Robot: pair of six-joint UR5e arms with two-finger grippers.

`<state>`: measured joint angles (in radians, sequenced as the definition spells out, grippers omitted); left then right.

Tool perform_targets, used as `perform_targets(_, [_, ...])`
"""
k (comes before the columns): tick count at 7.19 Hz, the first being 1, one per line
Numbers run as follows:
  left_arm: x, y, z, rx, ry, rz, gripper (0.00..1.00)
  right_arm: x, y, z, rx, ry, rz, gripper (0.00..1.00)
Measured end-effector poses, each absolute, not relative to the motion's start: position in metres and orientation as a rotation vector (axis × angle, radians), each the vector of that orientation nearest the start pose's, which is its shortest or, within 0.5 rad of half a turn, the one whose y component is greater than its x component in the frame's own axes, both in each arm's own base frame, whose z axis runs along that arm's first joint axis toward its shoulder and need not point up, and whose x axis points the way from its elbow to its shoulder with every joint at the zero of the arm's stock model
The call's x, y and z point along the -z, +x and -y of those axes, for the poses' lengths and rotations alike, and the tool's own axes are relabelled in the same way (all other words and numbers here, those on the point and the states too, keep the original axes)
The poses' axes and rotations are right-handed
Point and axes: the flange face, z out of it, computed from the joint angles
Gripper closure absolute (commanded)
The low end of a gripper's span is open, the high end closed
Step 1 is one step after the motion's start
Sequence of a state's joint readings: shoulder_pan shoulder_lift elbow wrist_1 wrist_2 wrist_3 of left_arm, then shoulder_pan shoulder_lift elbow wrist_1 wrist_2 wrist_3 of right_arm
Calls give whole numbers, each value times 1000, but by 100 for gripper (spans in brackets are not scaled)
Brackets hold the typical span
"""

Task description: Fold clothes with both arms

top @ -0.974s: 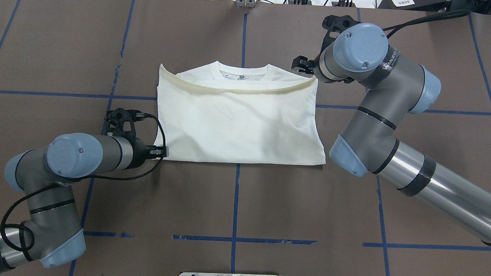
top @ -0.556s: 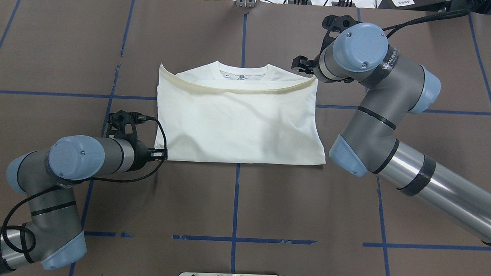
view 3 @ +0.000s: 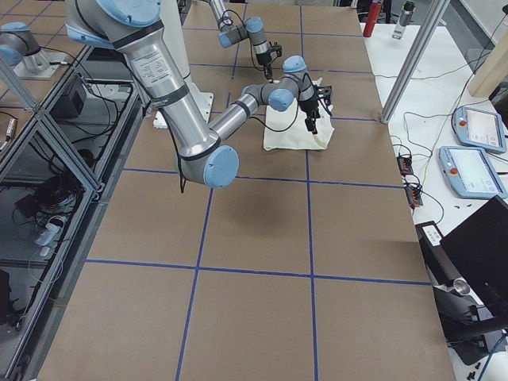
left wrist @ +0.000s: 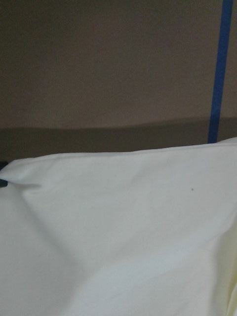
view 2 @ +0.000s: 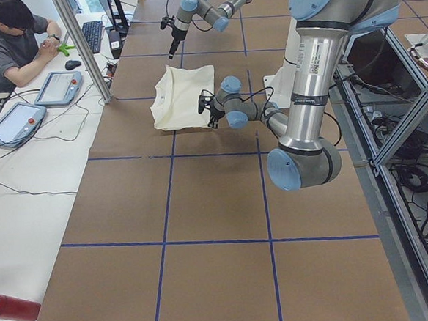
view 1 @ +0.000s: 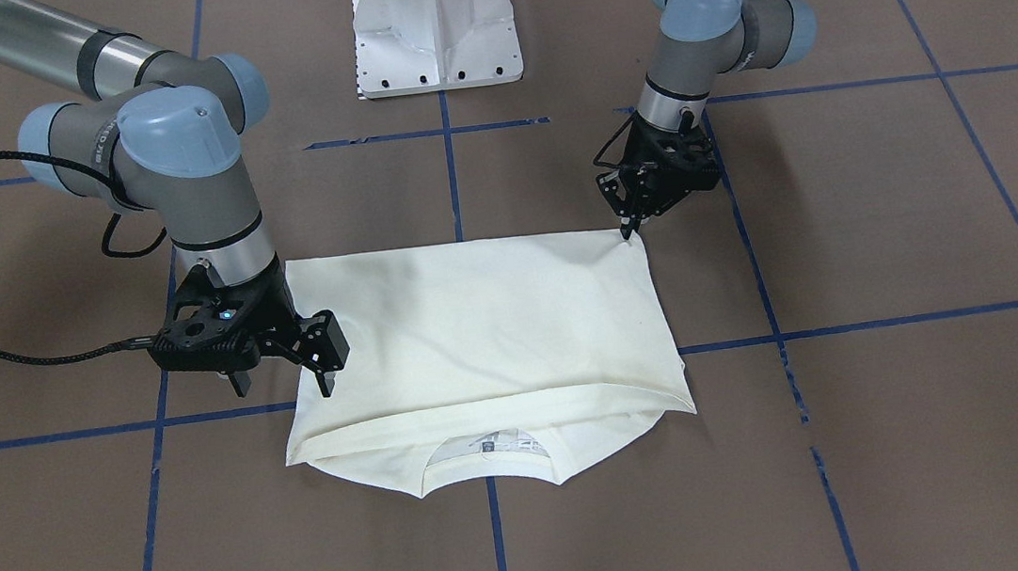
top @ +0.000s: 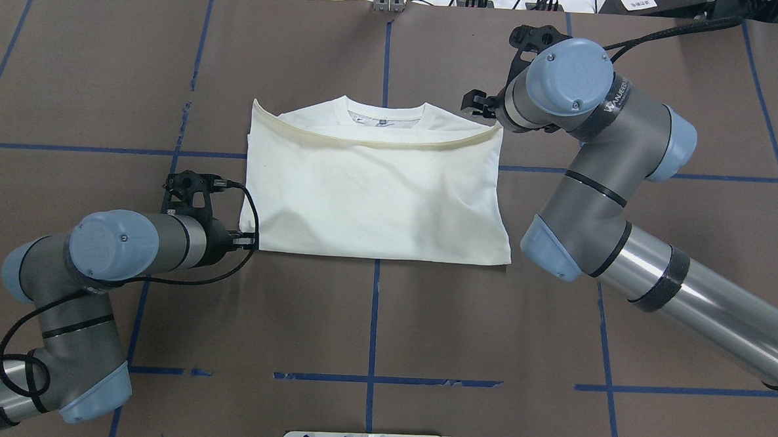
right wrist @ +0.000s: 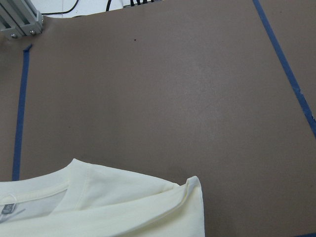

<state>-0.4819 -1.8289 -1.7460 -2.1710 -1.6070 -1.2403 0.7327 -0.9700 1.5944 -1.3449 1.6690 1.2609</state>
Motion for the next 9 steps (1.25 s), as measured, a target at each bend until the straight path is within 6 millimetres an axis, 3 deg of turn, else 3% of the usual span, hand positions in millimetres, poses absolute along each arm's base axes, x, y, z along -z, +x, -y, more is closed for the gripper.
perform_targets(2, [-393,439,448,111,461,-882,100,-275,-439,558,-353,345,786,0])
perform_targets(4, [-410,415,538,121,532,-770,100,-273,-439,557,-351,346,789,0])
perform_targets(6, [-418,418,633,153,574,-711,100,-271,-440,556,-349,347,794,0])
perform_targets(7, [-424,422,668,158,597,-706,90,-268,-441,554,-348,347,799,0])
perform_targets(8, [-429,417,687,146,618,-707,1,-264,-444,549,-346,347,809,0])
perform_targets(9, [-429,408,694,123,634,-728,0,-257,-451,544,-344,343,823,1])
